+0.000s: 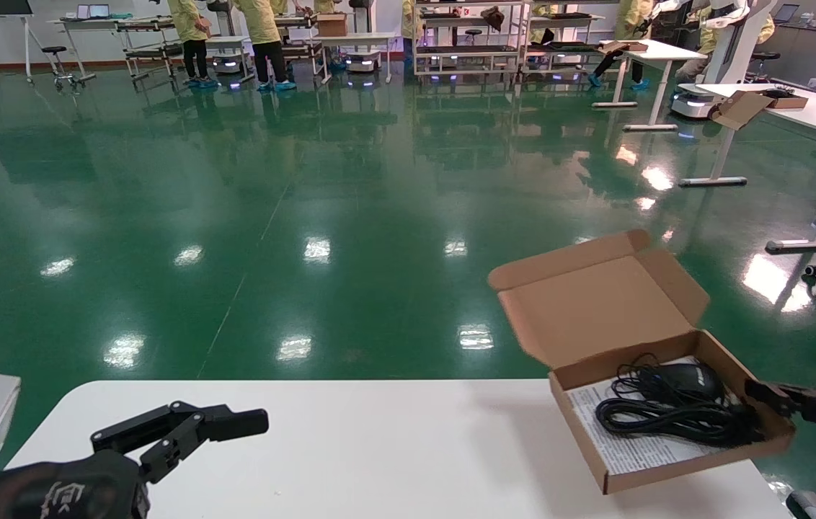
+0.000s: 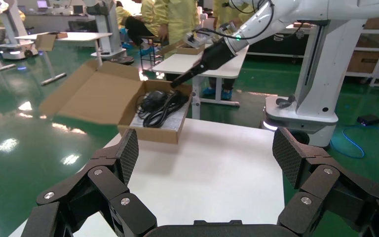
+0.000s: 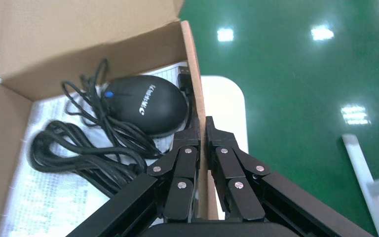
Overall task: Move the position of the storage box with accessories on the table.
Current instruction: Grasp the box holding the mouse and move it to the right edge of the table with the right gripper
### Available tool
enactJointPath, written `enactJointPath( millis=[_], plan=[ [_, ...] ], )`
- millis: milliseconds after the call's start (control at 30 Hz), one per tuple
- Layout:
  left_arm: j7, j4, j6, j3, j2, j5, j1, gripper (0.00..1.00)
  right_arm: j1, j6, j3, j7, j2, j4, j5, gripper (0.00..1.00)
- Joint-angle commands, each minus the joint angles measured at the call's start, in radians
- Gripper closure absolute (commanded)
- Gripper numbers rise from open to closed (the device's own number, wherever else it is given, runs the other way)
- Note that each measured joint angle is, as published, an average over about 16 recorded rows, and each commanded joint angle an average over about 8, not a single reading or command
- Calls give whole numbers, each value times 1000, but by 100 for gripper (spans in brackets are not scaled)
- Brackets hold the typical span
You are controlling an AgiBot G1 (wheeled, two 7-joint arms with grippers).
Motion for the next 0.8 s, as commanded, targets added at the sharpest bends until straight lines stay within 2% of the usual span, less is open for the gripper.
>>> enactJointPath(
  millis=[33, 467, 800],
  plan=[
    [0, 0, 0, 0, 0, 0, 0, 0, -14, 1, 3, -10, 9, -4, 9, 100],
    [0, 0, 0, 0, 0, 0, 0, 0, -143, 29, 28, -76, 55, -19, 90, 100],
    [0, 0, 0, 0, 0, 0, 0, 0, -255, 109, 56, -131, 54, -13, 153, 100]
  ],
)
